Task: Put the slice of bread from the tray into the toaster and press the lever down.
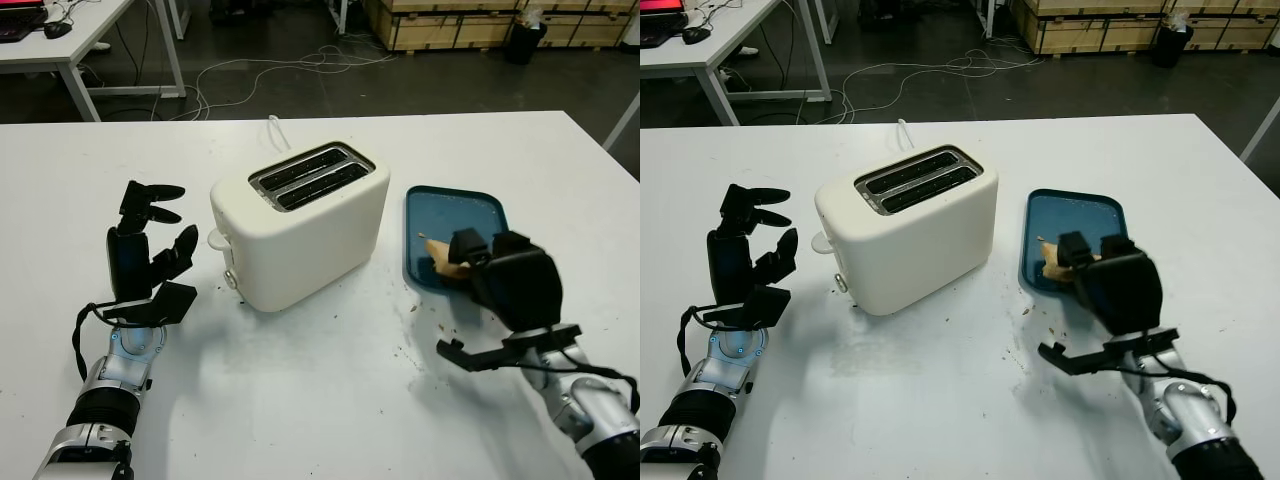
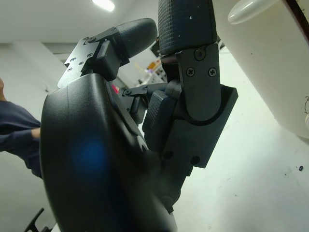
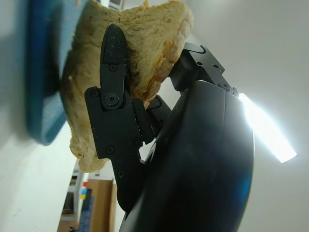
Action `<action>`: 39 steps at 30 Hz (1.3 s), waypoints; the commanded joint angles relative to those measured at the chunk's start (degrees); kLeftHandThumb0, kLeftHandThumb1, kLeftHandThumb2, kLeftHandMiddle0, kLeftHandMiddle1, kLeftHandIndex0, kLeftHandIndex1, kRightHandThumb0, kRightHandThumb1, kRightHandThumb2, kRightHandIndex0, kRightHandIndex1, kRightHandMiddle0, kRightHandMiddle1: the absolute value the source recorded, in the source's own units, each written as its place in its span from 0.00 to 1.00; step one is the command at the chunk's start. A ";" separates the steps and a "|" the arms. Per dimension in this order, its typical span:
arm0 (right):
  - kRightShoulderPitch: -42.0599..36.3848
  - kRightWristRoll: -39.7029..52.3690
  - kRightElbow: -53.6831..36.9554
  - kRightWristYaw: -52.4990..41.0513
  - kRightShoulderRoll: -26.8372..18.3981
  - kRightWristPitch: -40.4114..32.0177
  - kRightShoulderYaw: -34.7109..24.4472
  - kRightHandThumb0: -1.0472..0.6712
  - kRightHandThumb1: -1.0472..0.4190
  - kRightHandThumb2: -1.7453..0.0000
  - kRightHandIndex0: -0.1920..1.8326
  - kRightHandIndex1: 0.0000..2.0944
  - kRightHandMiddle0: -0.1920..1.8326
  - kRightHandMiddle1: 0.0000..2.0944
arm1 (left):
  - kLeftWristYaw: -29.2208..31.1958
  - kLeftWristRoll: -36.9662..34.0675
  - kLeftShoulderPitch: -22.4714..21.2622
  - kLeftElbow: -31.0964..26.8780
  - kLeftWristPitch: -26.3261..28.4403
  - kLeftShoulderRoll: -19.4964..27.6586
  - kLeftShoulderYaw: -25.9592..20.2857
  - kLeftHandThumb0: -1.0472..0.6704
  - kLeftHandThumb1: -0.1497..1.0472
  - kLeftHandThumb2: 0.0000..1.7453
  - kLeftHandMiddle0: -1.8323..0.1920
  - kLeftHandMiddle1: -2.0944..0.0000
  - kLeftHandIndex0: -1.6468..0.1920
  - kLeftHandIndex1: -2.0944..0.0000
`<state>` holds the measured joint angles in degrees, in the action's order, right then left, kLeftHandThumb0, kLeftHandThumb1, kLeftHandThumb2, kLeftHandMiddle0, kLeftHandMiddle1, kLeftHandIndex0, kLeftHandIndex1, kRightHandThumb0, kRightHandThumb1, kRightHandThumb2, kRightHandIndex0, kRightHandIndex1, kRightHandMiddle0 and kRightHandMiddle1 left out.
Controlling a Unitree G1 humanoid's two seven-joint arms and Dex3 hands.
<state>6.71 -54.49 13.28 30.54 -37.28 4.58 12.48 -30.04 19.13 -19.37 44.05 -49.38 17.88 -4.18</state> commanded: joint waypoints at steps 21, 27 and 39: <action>16.29 26.91 -1.72 -29.45 -4.83 10.19 -12.45 0.35 0.09 0.79 0.43 0.83 0.32 0.81 | -1.61 0.74 -1.20 0.36 -1.11 0.01 0.01 0.00 0.89 0.33 0.68 0.29 0.74 0.40; 30.82 27.14 5.28 -31.90 -4.98 13.68 -10.91 0.40 0.09 0.86 0.46 0.83 0.35 0.83 | -2.29 1.27 -1.15 0.36 -1.08 0.00 0.23 0.00 0.89 0.33 0.68 0.29 0.74 0.40; 51.31 31.02 21.40 -36.99 -0.47 22.19 -6.75 0.45 0.09 0.92 0.54 0.80 0.55 0.57 | -1.56 0.45 -1.14 0.95 -1.78 -0.23 -0.14 0.00 0.89 0.32 0.67 0.30 0.72 0.40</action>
<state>55.03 -25.50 33.24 -5.11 -38.81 25.26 5.64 -31.61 19.97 -19.76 44.88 -50.61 17.80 -4.07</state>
